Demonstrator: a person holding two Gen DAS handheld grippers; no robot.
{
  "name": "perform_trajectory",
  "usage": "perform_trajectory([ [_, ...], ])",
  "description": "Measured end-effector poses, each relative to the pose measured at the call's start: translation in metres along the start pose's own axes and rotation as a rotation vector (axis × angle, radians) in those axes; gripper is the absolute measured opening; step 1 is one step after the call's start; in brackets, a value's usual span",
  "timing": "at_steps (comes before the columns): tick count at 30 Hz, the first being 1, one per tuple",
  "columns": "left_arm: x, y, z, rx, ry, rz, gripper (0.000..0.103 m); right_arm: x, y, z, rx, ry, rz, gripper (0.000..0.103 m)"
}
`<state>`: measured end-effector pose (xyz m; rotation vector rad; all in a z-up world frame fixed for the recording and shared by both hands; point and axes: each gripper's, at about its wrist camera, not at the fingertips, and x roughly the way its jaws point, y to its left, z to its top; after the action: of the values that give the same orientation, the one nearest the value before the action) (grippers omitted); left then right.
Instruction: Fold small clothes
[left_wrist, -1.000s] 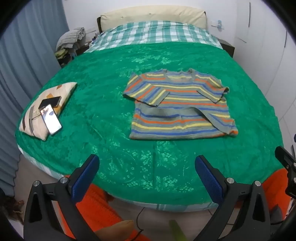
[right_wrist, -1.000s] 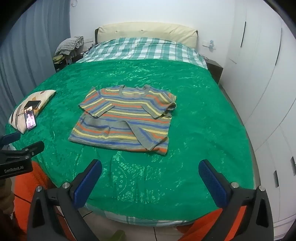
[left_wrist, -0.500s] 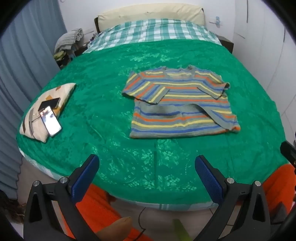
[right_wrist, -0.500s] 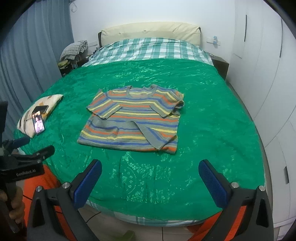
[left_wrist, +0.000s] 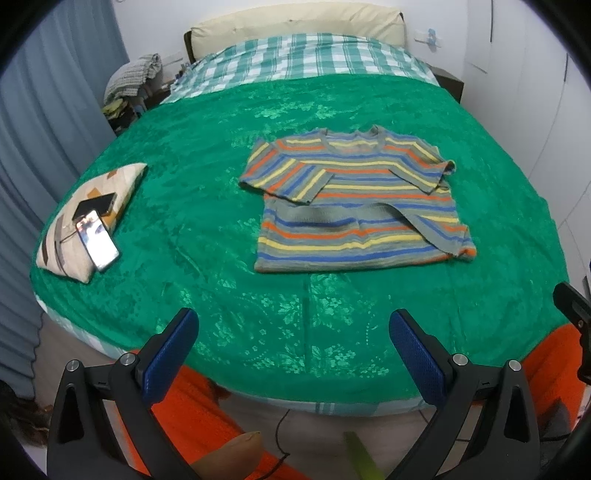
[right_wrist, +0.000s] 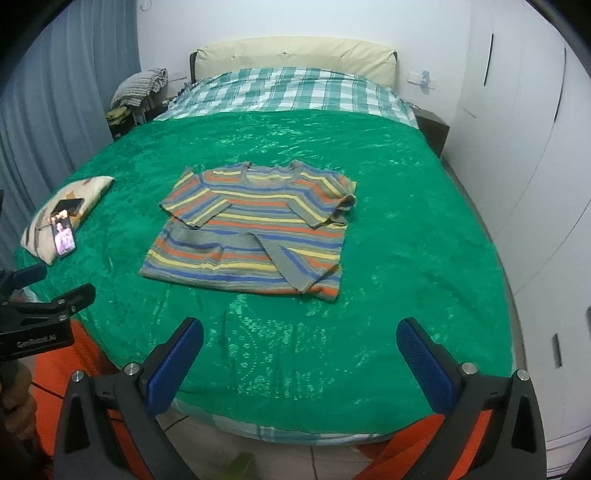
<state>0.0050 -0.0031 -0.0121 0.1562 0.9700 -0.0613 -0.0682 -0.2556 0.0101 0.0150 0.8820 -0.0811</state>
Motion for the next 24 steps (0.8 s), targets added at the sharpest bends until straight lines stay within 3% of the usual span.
perform_trajectory([
  [7, 0.004, 0.0014, -0.0027, -0.005, 0.014, 0.016, 0.103, 0.0041, 0.0053, -0.0017, -0.026, 0.047, -0.079, 0.103],
  [12, 0.007, 0.0008, -0.0045, -0.01, 0.023, 0.021, 0.103, -0.002, 0.0054, -0.001, -0.028, 0.033, -0.13, 0.103],
  [24, 0.0085, 0.0009, -0.004, -0.01, 0.029, 0.025, 0.103, -0.0018, 0.0011, -0.0013, -0.024, 0.042, -0.159, 0.103],
])
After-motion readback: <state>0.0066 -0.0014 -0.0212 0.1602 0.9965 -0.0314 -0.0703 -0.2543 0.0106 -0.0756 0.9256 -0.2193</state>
